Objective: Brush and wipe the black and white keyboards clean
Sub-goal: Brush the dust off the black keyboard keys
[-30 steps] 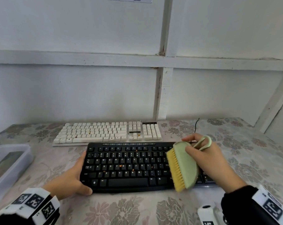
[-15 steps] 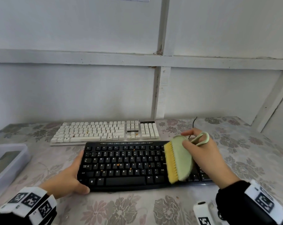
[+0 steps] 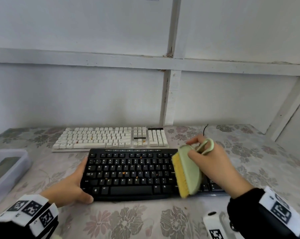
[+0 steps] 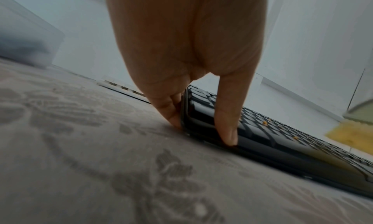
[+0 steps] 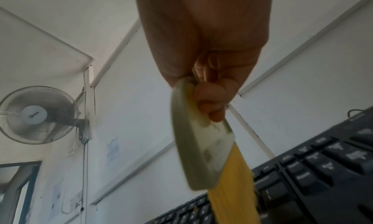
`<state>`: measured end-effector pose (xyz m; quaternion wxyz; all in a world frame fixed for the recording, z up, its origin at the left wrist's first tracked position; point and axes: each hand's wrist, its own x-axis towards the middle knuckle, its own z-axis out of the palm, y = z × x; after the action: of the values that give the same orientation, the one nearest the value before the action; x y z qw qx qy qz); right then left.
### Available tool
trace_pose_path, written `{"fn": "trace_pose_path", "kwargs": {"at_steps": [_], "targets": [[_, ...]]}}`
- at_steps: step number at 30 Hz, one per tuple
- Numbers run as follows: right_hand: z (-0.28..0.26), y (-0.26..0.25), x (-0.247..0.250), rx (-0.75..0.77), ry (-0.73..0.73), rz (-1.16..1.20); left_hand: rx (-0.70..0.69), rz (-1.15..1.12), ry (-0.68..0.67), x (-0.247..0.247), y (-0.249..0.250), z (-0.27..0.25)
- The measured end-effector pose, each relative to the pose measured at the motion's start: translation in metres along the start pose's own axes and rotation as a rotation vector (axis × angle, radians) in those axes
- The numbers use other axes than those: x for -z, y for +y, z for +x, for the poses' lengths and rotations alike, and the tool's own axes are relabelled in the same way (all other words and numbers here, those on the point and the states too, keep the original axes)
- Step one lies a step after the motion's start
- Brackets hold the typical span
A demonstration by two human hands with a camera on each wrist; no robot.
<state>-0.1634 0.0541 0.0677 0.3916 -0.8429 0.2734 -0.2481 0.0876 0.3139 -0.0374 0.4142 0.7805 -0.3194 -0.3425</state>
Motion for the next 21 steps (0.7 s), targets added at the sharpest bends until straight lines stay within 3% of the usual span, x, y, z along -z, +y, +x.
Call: {"fn": "trace_pose_path", "kwargs": {"at_steps": [4,14,19,21], "targets": [[0.018,-0.005,-0.009,0.039,0.067,0.043,-0.012,0.001,0.009,0.0,0.001,-0.002],[-0.003,0.003,-0.013,-0.052,-0.183,0.08,0.028,0.072,0.004,0.003,-0.002,-0.001],[0.009,-0.004,-0.01,-0.004,0.003,0.174,0.015,0.07,0.007,0.0,0.003,-0.003],[0.012,-0.005,-0.015,0.0,0.011,0.171,0.023,0.078,0.006,0.001,0.003,-0.003]]}}
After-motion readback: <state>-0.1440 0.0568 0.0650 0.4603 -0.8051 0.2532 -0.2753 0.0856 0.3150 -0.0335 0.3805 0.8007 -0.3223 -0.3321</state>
